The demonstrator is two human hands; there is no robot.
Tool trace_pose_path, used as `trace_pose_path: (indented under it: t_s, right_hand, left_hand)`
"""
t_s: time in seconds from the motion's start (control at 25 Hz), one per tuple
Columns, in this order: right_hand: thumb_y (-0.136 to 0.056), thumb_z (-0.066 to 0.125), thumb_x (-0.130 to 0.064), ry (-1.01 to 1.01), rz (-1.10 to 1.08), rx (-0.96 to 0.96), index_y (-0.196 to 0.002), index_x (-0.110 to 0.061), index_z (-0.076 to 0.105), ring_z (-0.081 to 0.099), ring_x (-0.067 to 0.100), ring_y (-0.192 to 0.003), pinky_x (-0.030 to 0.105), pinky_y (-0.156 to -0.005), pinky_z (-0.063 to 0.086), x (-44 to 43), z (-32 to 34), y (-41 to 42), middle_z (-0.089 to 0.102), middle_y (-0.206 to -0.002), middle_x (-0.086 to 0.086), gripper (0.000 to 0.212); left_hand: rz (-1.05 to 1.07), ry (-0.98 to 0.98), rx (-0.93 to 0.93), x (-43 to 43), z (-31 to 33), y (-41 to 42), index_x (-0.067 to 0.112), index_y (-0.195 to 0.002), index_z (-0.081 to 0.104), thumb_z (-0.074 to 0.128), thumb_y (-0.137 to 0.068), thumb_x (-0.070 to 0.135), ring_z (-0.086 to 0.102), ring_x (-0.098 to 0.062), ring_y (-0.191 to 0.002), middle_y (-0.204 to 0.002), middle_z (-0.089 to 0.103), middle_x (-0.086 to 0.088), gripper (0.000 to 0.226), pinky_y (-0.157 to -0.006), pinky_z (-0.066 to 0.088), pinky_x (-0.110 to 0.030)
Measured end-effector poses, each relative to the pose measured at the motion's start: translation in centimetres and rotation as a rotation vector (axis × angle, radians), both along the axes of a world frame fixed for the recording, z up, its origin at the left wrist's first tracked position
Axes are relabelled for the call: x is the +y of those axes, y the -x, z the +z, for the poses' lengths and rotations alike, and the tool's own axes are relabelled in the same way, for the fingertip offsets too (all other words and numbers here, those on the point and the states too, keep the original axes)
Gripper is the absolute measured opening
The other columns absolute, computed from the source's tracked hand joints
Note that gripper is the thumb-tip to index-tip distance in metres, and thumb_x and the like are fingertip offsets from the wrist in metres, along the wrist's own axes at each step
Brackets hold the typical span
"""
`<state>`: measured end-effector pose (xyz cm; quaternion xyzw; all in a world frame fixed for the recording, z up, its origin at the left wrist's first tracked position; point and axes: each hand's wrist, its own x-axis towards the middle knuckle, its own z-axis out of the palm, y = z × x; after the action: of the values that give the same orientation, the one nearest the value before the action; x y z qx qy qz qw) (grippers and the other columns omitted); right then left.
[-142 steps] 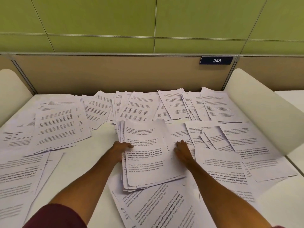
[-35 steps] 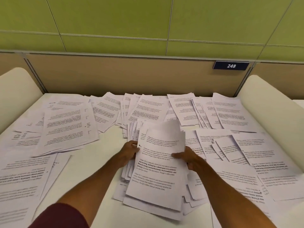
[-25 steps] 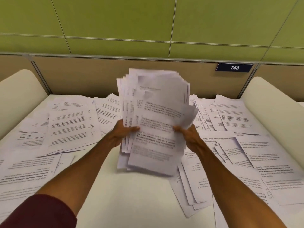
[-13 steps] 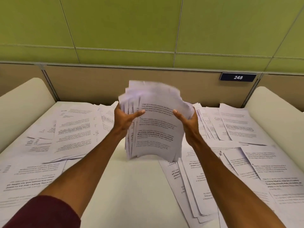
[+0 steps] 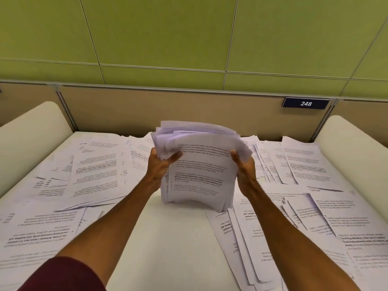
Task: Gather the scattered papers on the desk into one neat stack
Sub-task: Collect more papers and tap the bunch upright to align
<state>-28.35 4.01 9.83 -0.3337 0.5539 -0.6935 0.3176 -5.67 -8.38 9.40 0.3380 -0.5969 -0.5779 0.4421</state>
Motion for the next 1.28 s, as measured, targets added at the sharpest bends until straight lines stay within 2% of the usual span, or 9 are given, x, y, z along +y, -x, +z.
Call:
trace_pose_path:
  t_s: [0.08, 0.16, 0.24, 0.36, 0.56, 0.8, 0.96, 1.12, 1.28]
  right_hand:
    - [-0.043, 0.074, -0.081, -0.004, -0.079, 0.020, -0.122, -0.013, 0.045, 0.070, 0.012, -0.087, 0.032, -0.072, 0.061, 0.1, 0.1, 0.1, 0.067, -0.103, 0.006, 0.108]
    - [-0.054, 0.062, -0.085, -0.008, -0.122, 0.035, -0.116, -0.018, 0.043, 0.065, -0.002, -0.076, 0.028, -0.066, 0.057, 0.0, -0.3, -0.2, 0.063, -0.094, -0.002, 0.093]
    - [-0.074, 0.041, -0.078, -0.007, -0.137, -0.003, -0.115, -0.021, 0.047, 0.066, 0.002, -0.081, 0.035, -0.069, 0.054, -0.3, -0.3, -1.1, 0.063, -0.102, 0.008, 0.070]
    - [-0.079, 0.027, -0.078, -0.009, -0.164, -0.112, -0.141, -0.024, 0.044, 0.064, 0.027, -0.112, 0.050, -0.089, 0.056, -0.9, -0.1, -1.9, 0.058, -0.133, 0.015, 0.084]
    - [-0.089, 0.013, -0.073, -0.022, -0.156, -0.199, -0.098, -0.028, 0.067, 0.074, 0.014, -0.070, 0.029, -0.060, 0.057, -1.2, -0.1, -1.4, 0.075, -0.076, -0.003, 0.071]
    - [-0.096, 0.005, -0.064, -0.040, -0.146, -0.180, -0.107, -0.030, 0.057, 0.074, 0.007, -0.072, 0.021, -0.055, 0.057, -1.1, -1.8, -1.1, 0.076, -0.080, -0.011, 0.063]
    - [-0.086, 0.015, -0.077, -0.033, -0.098, -0.180, -0.118, -0.026, 0.063, 0.073, 0.019, -0.092, 0.030, -0.066, 0.060, -0.9, -1.9, -1.6, 0.075, -0.102, 0.001, 0.077]
    - [-0.060, 0.039, -0.094, -0.120, -0.070, -0.057, -0.126, -0.017, 0.033, 0.064, 0.022, -0.094, 0.038, -0.073, 0.058, -0.7, -1.9, -1.7, 0.062, -0.104, 0.004, 0.102]
    - [-0.068, 0.073, -0.063, -0.167, 0.067, 0.116, -0.132, -0.020, 0.042, 0.069, 0.022, -0.099, 0.042, -0.077, 0.062, -0.2, -2.9, -1.5, 0.066, -0.114, 0.004, 0.083]
  left_hand:
    - [0.040, -0.056, 0.067, -0.1, -0.3, 0.0, 0.031, -0.108, 0.060, 0.083, -0.067, 0.036, 0.073, -0.010, -0.085, -0.094, 0.075, 0.012, 0.047, -0.058, 0.057, -0.022]
    - [0.065, -0.090, 0.090, 0.1, -0.4, 0.4, 0.031, -0.105, 0.056, 0.082, -0.066, 0.037, 0.073, -0.006, -0.078, -0.086, 0.075, 0.016, 0.047, -0.053, 0.055, -0.017]
    - [0.035, -0.084, 0.069, 0.3, -0.3, 1.0, 0.029, -0.103, 0.057, 0.080, -0.066, 0.038, 0.073, -0.007, -0.077, -0.085, 0.075, 0.014, 0.044, -0.053, 0.055, -0.017]
    - [-0.002, -0.018, 0.006, 0.5, 0.0, 1.4, 0.025, -0.109, 0.060, 0.079, -0.065, 0.040, 0.073, -0.012, -0.080, -0.091, 0.074, 0.005, 0.050, -0.056, 0.055, -0.018]
    - [0.085, -0.024, -0.032, -0.1, -0.2, 1.0, 0.027, -0.107, 0.054, 0.082, -0.063, 0.041, 0.072, -0.013, -0.078, -0.092, 0.071, 0.009, 0.054, -0.055, 0.056, -0.019]
    - [-0.004, -0.125, -0.043, -0.6, -1.2, 0.4, 0.027, -0.109, 0.057, 0.079, -0.071, 0.040, 0.071, -0.014, -0.080, -0.095, 0.073, 0.007, 0.045, -0.060, 0.054, -0.022]
    - [-0.063, -0.066, -0.039, -0.2, -1.5, 0.2, 0.036, -0.103, 0.066, 0.081, -0.065, 0.031, 0.070, -0.021, -0.093, -0.100, 0.074, 0.007, 0.041, -0.076, 0.057, -0.034]
    - [-0.097, 0.022, -0.162, -0.2, -1.7, -0.3, 0.040, -0.098, 0.065, 0.083, -0.062, 0.032, 0.070, -0.018, -0.091, -0.096, 0.073, 0.010, 0.041, -0.071, 0.059, -0.027]
    - [-0.087, -0.040, -0.231, 0.1, -3.1, 0.0, 0.034, -0.098, 0.063, 0.078, -0.077, 0.020, 0.068, -0.019, -0.090, -0.096, 0.071, 0.008, 0.029, -0.071, 0.058, -0.029]
